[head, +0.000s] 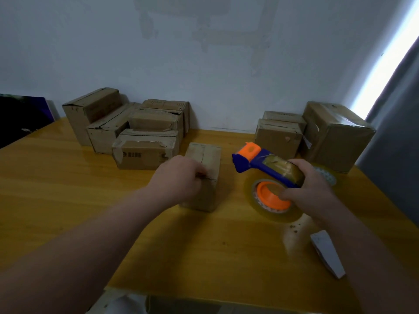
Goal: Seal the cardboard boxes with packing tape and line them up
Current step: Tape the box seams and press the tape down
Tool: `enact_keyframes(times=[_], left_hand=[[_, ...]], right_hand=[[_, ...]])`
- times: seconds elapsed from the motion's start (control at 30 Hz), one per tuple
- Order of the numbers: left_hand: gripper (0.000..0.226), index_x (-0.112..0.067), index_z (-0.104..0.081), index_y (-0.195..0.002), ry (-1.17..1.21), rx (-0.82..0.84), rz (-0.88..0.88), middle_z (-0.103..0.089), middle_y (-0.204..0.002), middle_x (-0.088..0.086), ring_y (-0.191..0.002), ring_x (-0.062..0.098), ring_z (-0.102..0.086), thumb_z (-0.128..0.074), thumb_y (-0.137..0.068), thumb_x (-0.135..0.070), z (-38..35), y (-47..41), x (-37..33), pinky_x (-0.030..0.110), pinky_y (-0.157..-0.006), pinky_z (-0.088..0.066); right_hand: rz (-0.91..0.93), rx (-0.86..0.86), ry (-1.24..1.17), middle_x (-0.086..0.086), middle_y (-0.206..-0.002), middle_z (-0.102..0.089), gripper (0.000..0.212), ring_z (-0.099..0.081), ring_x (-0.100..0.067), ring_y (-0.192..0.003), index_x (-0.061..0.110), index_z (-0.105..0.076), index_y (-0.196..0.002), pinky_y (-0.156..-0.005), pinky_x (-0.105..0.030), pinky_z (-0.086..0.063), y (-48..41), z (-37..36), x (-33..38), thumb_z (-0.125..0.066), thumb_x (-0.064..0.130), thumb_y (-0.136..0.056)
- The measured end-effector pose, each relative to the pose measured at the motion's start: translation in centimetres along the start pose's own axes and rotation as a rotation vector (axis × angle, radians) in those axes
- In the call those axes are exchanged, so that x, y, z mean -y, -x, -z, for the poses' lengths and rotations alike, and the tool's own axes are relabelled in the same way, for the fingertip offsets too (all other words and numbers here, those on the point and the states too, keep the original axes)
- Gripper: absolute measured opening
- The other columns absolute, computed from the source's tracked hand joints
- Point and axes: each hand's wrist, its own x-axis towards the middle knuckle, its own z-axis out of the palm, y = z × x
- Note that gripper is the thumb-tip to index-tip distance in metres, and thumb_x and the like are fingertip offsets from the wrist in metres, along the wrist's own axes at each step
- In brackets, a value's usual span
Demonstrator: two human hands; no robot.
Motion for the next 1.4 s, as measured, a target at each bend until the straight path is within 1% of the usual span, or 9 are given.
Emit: enact_keyframes(times=[0.13,0.23,0.3,0.43,0.7,0.87,1.07,1.17,1.4], left_hand=[[0.038,-0.017,-0.057,-0.13,0.666,-0.082,0.181,-0.062,-0.121,0.001,-0.107,0.017,-0.058,-0.051,-0.096,-0.033,1.3,-0.7,-0.7,0.035,-0.088,-0.052],[0.047,-0.006,-0.059,-0.12,1.247,0.118,0.434,-0.064,-0.109,0.009,-0.097,0.024,-0.063,-0.056,-0.091,-0.043,2.4,-0.8,-1.2,0.031,-0.071,-0.054],[0.046,-0.002,-0.062,-0.109,1.389,0.225,0.485,-0.065,-0.101,0.012,-0.088,0.024,-0.063,-0.061,-0.088,-0.043,2.7,-0.7,-1.3,0.029,-0.061,-0.054],[0.018,-0.008,-0.064,-0.098,1.549,0.252,0.456,-0.061,-0.085,0.009,-0.074,0.016,-0.058,-0.062,-0.088,-0.023,2.7,-0.2,-1.5,0.022,-0.053,-0.055],[0.011,-0.005,-0.064,-0.095,1.601,0.2,0.488,-0.061,-0.07,0.006,-0.058,0.01,-0.058,-0.056,-0.093,-0.012,2.2,0.5,-1.0,0.018,-0.049,-0.052],[0.015,-0.005,-0.062,-0.079,1.426,0.108,0.487,-0.061,-0.056,0.004,-0.045,0.007,-0.054,-0.055,-0.092,-0.007,2.0,0.6,-0.5,0.016,-0.042,-0.047],[0.01,-0.003,-0.063,-0.089,1.336,0.024,0.554,-0.059,-0.057,0.002,-0.046,0.007,-0.053,-0.056,-0.092,-0.008,2.8,0.6,2.3,0.015,-0.041,-0.044],[0.009,-0.006,-0.062,-0.083,1.278,-0.096,0.631,-0.059,-0.056,0.001,-0.049,0.007,-0.053,-0.059,-0.091,-0.009,2.9,0.8,4.9,0.014,-0.04,-0.044],[0.01,-0.007,-0.063,-0.082,1.232,-0.188,0.673,-0.061,-0.067,0.005,-0.058,0.011,-0.054,-0.065,-0.088,-0.014,0.3,1.0,5.6,0.021,-0.051,-0.045]], right_hand=[[0.144,0.05,-0.01,0.013,-0.098,-0.049,0.07,-0.052,-0.004,-0.082,0.033,-0.045,-0.119,-0.055,-0.014,-0.046,1.0,0.8,1.5,-0.073,-0.009,-0.07],[0.214,0.099,-0.03,0.012,-0.102,-0.052,0.072,-0.056,-0.001,-0.086,0.036,-0.047,-0.116,-0.056,-0.009,-0.047,1.4,0.7,2.0,-0.076,-0.009,-0.068],[0.249,0.126,-0.035,0.011,-0.106,-0.054,0.072,-0.058,-0.004,-0.09,0.039,-0.048,-0.114,-0.059,-0.012,-0.05,1.5,0.4,2.0,-0.077,-0.008,-0.067],[0.279,0.15,-0.06,0.011,-0.109,-0.055,0.073,-0.058,0.0,-0.09,0.041,-0.049,-0.114,-0.06,-0.012,-0.05,1.7,0.1,1.9,-0.078,-0.007,-0.067],[0.314,0.161,-0.083,0.009,-0.108,-0.057,0.074,-0.059,0.005,-0.088,0.04,-0.05,-0.114,-0.061,-0.012,-0.05,1.8,-0.2,2.0,-0.078,-0.008,-0.065],[0.354,0.215,0.021,0.013,-0.106,-0.058,0.074,-0.059,0.003,-0.088,0.047,-0.05,-0.109,-0.063,-0.016,-0.054,1.7,0.1,3.1,-0.081,-0.001,-0.063],[0.3,0.327,0.18,0.015,-0.103,-0.057,0.066,-0.06,0.0,-0.085,0.047,-0.045,-0.114,-0.062,-0.013,-0.051,0.5,1.9,4.0,-0.082,0.018,-0.068],[0.272,0.335,0.261,0.013,-0.104,-0.059,0.064,-0.061,-0.009,-0.088,0.049,-0.046,-0.11,-0.068,-0.02,-0.054,-0.1,3.4,3.5,-0.083,0.016,-0.068],[0.253,0.356,0.394,0.01,-0.108,-0.056,0.073,-0.061,-0.014,-0.089,0.043,-0.042,-0.123,-0.072,-0.03,-0.057,-1.4,3.5,2.4,-0.081,0.012,-0.07]])
